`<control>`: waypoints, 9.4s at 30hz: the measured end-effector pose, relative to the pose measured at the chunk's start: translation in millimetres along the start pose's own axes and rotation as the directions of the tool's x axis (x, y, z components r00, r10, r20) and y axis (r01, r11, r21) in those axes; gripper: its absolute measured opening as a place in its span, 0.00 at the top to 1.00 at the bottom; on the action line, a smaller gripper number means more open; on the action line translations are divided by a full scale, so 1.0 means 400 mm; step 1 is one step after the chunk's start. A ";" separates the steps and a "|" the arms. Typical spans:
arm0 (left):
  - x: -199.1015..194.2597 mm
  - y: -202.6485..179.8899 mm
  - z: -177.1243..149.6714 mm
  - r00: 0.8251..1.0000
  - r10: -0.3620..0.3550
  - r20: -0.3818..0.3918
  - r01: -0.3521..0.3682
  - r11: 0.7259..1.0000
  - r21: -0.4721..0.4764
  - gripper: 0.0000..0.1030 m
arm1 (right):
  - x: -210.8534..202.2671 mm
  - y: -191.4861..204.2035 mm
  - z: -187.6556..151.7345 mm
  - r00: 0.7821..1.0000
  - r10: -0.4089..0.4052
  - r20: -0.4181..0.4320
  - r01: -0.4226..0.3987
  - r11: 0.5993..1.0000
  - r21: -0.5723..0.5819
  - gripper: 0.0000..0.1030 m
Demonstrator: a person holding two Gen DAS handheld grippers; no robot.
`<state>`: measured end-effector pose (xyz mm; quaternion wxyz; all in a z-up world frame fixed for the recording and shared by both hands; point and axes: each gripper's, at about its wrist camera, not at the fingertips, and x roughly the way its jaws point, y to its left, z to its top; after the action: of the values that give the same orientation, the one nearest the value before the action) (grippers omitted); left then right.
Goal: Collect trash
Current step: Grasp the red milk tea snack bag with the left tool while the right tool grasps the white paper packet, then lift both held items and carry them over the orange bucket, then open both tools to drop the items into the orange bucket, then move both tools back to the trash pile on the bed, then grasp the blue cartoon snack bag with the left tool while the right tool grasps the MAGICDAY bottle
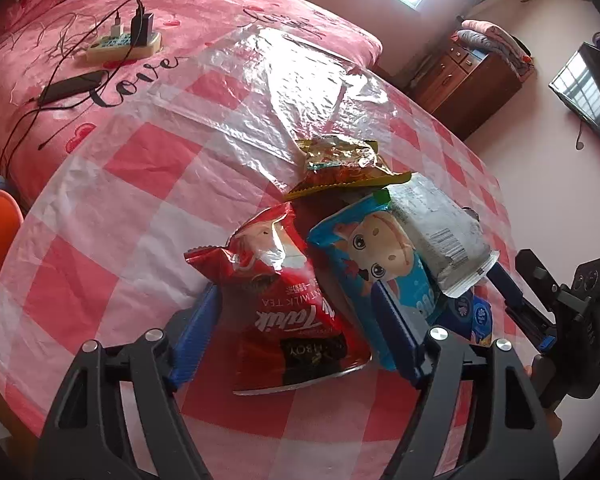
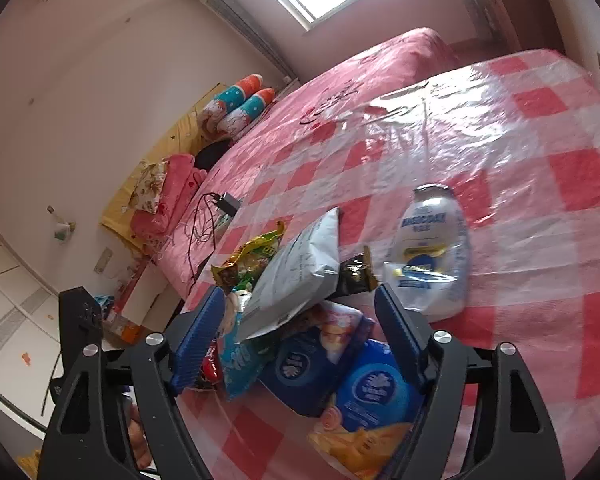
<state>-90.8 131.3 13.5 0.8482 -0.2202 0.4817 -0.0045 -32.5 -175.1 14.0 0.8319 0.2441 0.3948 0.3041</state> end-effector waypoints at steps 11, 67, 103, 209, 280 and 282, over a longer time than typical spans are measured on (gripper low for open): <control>0.005 0.035 0.006 1.000 0.006 0.023 -0.005 0.999 -0.043 0.55 | 0.067 0.003 0.020 0.999 -0.005 -0.046 0.006 0.999 0.036 0.43; -0.001 0.112 -0.004 0.962 -0.253 0.101 0.240 0.963 0.123 0.63 | 0.061 0.233 0.011 0.907 -0.379 0.184 0.410 0.894 -0.180 0.82; -0.265 0.435 -0.022 0.938 -0.100 0.333 0.110 0.994 -0.011 0.63 | 0.197 0.679 -0.077 0.994 0.072 -0.085 -0.098 0.926 -0.365 0.84; -0.134 -0.021 -0.103 0.976 -0.115 0.186 0.056 0.954 0.295 0.20 | -0.082 0.120 -0.033 0.895 -0.316 0.315 0.371 0.919 -0.134 0.05; 0.093 -0.157 -0.001 0.997 -0.033 0.066 0.020 0.982 0.186 0.45 | 0.109 -0.044 0.051 0.814 -0.580 0.007 0.570 0.798 -0.194 0.21; 0.092 -0.154 -0.002 0.997 -0.044 0.065 0.031 0.982 0.186 0.47 | 0.113 -0.044 0.050 0.808 -0.590 0.005 0.578 0.789 -0.207 0.22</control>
<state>-59.0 67.5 6.2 0.8809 -0.1497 0.4452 -0.0576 12.1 -158.9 -8.9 0.8929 0.0167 0.4432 0.0774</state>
